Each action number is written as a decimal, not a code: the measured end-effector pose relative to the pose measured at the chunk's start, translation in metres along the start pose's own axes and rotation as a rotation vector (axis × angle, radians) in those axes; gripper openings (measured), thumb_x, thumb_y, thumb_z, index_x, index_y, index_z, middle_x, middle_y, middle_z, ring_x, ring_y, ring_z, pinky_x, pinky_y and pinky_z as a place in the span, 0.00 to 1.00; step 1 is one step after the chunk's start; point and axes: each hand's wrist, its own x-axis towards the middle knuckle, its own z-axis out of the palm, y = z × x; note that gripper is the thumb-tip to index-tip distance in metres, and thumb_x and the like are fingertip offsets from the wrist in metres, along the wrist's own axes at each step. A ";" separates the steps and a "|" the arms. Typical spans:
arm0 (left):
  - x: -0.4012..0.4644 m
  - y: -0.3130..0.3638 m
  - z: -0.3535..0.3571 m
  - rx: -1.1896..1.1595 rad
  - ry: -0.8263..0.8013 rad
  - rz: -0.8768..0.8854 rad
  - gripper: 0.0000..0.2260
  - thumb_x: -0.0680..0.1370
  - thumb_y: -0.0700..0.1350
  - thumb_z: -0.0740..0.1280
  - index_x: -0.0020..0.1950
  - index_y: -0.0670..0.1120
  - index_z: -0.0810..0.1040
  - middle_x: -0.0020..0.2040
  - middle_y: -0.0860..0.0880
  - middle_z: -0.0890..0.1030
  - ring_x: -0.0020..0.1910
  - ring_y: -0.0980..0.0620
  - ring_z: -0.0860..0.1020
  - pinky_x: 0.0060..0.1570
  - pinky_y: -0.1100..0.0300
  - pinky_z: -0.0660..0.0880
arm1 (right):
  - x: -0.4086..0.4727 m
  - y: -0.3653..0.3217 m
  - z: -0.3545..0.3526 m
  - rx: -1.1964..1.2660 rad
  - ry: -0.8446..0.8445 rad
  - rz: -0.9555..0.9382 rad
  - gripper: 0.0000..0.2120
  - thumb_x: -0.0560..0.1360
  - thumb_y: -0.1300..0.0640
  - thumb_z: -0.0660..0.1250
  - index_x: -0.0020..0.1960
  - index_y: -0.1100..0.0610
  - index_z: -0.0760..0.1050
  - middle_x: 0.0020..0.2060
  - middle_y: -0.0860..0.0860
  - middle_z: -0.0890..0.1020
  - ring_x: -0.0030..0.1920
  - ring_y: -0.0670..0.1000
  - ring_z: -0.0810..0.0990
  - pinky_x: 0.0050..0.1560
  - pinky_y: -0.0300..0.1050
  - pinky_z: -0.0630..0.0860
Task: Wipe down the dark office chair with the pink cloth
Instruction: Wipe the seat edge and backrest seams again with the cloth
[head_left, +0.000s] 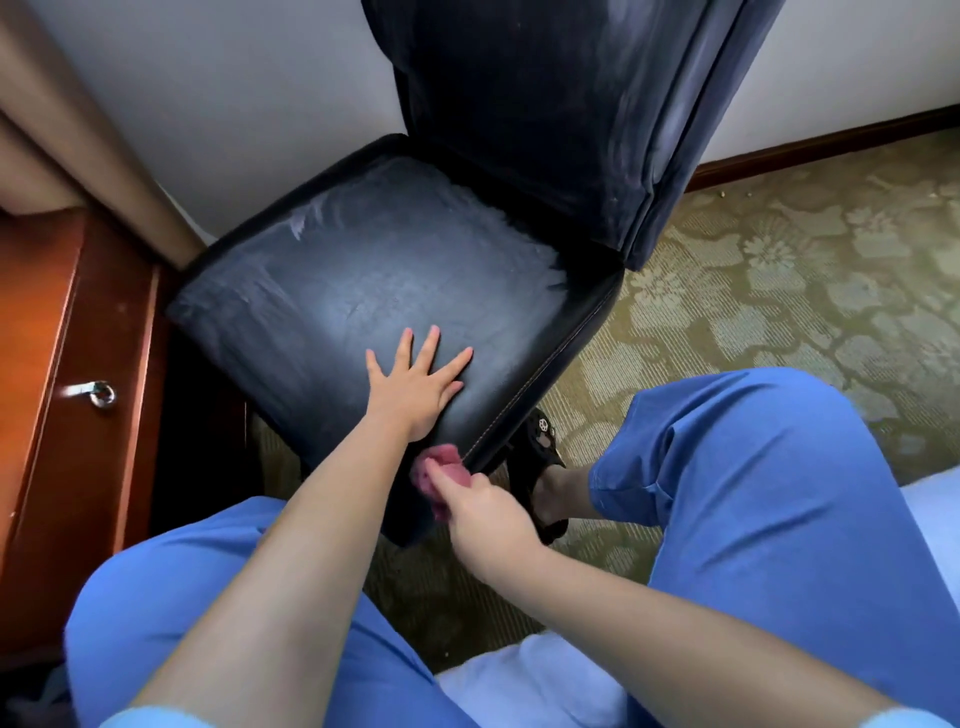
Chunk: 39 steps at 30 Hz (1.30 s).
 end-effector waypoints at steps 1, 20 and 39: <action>-0.001 -0.002 -0.002 0.006 -0.011 0.000 0.21 0.82 0.60 0.42 0.74 0.67 0.42 0.78 0.53 0.37 0.76 0.45 0.37 0.69 0.31 0.43 | -0.002 -0.005 0.004 -0.023 -0.015 -0.026 0.30 0.79 0.58 0.55 0.76 0.42 0.47 0.55 0.61 0.71 0.52 0.61 0.75 0.49 0.50 0.71; -0.006 -0.011 -0.010 -0.075 -0.107 0.030 0.26 0.80 0.61 0.53 0.75 0.66 0.45 0.78 0.53 0.38 0.76 0.47 0.37 0.69 0.32 0.42 | 0.020 0.028 -0.027 -0.020 0.134 0.079 0.27 0.80 0.53 0.55 0.75 0.40 0.51 0.55 0.59 0.76 0.53 0.61 0.77 0.51 0.49 0.72; -0.018 -0.020 -0.002 -0.148 -0.062 0.175 0.25 0.79 0.57 0.60 0.75 0.62 0.56 0.79 0.51 0.43 0.77 0.51 0.40 0.72 0.40 0.42 | -0.016 0.018 0.027 -0.118 0.035 -0.130 0.29 0.78 0.57 0.55 0.74 0.39 0.50 0.54 0.57 0.72 0.54 0.61 0.74 0.48 0.52 0.73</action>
